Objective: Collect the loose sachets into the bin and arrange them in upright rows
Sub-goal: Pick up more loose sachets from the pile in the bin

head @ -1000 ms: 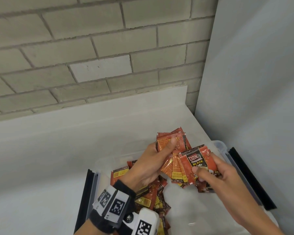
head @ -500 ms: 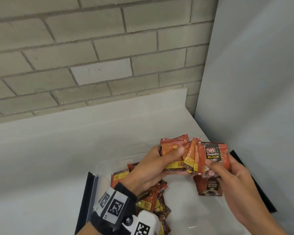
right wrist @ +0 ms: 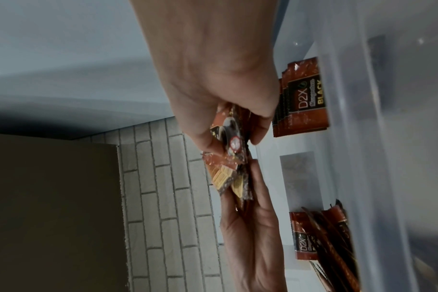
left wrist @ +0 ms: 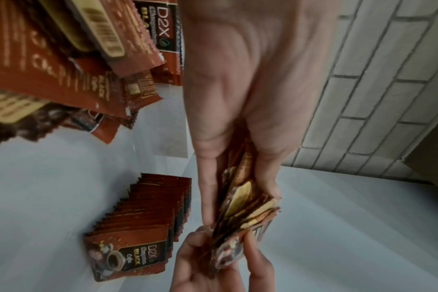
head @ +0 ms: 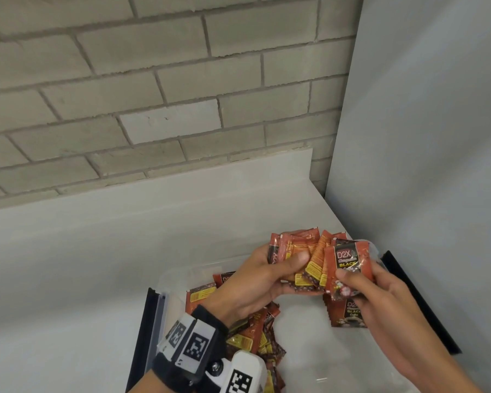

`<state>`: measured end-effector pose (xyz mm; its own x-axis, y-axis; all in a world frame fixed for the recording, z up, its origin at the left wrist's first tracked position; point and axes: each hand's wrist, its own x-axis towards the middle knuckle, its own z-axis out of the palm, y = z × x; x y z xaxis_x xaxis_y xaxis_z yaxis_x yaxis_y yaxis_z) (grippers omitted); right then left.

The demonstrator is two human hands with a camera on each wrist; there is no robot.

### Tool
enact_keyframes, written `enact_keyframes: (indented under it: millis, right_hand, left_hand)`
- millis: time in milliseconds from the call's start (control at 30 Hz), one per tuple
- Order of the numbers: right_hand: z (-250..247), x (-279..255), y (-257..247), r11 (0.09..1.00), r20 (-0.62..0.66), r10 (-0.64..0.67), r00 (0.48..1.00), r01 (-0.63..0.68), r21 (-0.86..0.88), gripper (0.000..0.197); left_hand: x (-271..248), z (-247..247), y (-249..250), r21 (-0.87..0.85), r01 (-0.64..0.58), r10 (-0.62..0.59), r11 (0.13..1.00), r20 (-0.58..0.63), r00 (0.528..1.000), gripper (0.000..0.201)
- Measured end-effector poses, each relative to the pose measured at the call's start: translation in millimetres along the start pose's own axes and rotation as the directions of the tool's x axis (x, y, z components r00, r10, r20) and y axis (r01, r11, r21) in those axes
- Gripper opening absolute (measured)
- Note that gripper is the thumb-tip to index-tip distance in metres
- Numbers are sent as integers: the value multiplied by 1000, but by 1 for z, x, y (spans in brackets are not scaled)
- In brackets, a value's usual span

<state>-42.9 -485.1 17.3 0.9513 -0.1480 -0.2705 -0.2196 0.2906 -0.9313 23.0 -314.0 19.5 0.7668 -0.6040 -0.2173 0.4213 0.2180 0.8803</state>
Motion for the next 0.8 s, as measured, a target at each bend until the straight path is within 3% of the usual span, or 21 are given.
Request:
enact_keyframes:
  millis: [200, 333, 467, 800]
  right_hand:
    - [1, -1, 1, 1000, 19, -13, 1000, 14, -24, 43]
    - [-3, 4, 4, 1000, -58, -13, 998, 13, -10, 26]
    - [-6, 4, 7, 999, -128, -27, 991, 22, -44, 24]
    - [-1, 0, 5, 990, -13, -14, 1000, 12, -138, 29]
  left_hand:
    - [0, 0, 4, 18, -15, 15, 1000, -12, 1000, 31]
    - [1, -2, 6, -40, 6, -8, 999, -53, 999, 27]
    - [1, -4, 6, 93, -6, 14, 996, -88, 996, 29]
    - [-2, -4, 7, 303, 1, 36, 953, -116, 993, 48]
